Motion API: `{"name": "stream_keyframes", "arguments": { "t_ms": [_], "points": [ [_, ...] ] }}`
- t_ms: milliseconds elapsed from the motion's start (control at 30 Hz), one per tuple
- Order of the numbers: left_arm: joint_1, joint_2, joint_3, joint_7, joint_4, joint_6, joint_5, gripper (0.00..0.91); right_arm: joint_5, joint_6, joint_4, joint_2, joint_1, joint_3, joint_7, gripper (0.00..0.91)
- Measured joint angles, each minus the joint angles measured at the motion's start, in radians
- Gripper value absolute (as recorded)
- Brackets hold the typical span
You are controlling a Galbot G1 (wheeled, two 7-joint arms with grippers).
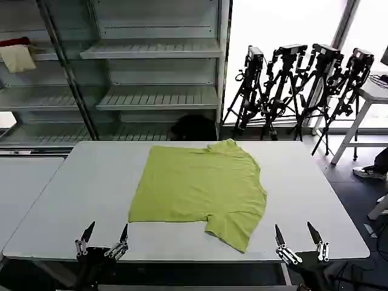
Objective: Fold and organize the clothes.
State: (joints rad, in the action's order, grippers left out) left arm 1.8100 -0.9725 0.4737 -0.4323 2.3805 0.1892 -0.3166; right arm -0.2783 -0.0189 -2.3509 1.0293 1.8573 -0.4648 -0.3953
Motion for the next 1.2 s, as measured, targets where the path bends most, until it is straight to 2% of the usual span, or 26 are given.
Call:
{"name": "stream_keyframes", "arguments": {
  "t_ms": [300, 433, 600, 833, 1200],
  "points": [
    [-0.088, 0.016, -0.001, 0.025, 0.003, 0.194, -0.059, 0.907, -0.018, 0.247, -0.031, 0.028, -0.096, 0.108, -0.077, 0.907],
    [-0.129, 0.025, -0.004, 0.045, -0.008, 0.253, -0.091, 0.907, -0.052, 0.35, -0.043, 0.04, -0.133, 0.15, -0.094, 0.907],
    [-0.181, 0.029, -0.005, 0.064, -0.032, 0.302, -0.136, 0.907, -0.086, 0.44, -0.042, 0.051, -0.172, 0.196, -0.103, 0.907],
    [-0.243, 0.029, -0.005, 0.095, -0.074, 0.343, -0.206, 0.907, -0.109, 0.514, -0.029, 0.065, -0.217, 0.255, -0.109, 0.907],
    [-0.342, 0.007, -0.028, 0.119, -0.156, 0.371, -0.271, 0.907, -0.125, 0.566, -0.011, 0.084, -0.254, 0.329, -0.142, 0.907]
  ]
}}
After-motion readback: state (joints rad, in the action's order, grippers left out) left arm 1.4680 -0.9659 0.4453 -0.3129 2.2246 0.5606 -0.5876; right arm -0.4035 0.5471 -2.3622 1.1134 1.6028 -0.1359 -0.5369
